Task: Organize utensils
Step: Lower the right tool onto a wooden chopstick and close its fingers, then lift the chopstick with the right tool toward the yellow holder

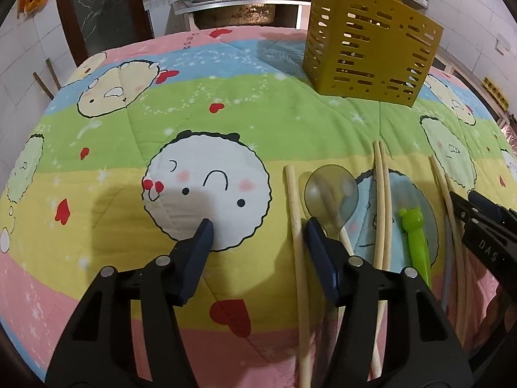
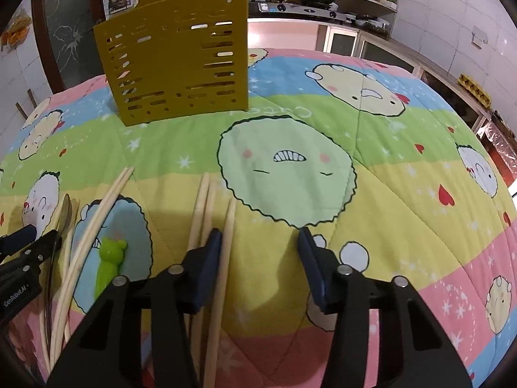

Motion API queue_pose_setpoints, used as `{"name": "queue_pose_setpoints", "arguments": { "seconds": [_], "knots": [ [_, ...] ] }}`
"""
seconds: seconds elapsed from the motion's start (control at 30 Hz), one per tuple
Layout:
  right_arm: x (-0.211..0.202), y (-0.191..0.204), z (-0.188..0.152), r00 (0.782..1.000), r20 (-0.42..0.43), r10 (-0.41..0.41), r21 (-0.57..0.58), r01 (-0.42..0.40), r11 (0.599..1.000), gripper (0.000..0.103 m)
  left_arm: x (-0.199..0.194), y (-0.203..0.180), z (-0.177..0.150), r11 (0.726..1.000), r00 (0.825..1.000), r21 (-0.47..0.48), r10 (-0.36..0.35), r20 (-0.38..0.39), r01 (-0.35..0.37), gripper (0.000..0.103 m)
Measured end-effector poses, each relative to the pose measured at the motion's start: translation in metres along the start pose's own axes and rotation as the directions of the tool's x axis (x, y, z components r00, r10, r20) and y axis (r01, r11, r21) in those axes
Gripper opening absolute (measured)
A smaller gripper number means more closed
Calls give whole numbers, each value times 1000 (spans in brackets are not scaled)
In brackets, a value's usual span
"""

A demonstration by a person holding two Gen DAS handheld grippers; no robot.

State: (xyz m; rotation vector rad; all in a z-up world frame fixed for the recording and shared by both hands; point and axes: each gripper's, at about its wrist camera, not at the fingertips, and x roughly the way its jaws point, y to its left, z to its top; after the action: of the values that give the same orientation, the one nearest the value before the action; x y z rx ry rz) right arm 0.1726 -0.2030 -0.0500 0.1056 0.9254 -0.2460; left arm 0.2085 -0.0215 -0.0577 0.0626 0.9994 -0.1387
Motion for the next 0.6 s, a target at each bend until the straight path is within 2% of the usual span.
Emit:
{"name": "queue_pose_setpoints", "arguments": {
  "seconds": [0.13, 0.3, 0.4, 0.53, 0.6],
  "knots": [
    [-1, 1, 0, 1000, -6, 12, -8, -12, 1000, 35, 0, -7, 0, 999, 1000, 40, 19, 0, -19, 53],
    [0, 0, 0, 1000, -4, 18, 4, -18, 1000, 33, 5, -10, 5, 999, 1000, 45, 31, -6, -30, 48],
    [1, 1, 2, 1000, -6, 23, 3, -23, 1000, 27, 9, -13, 9, 998, 999, 56, 36, -6, -36, 44],
    [2, 3, 5, 999, -11, 34, 1, -34, 999, 12, 8, -14, 8, 998, 1000, 55, 18, 0, -18, 30],
    [5, 4, 10, 999, -20, 39, 1, -39, 999, 9, 10, -13, 12, 999, 1000, 45, 7, -3, -7, 26]
  ]
}}
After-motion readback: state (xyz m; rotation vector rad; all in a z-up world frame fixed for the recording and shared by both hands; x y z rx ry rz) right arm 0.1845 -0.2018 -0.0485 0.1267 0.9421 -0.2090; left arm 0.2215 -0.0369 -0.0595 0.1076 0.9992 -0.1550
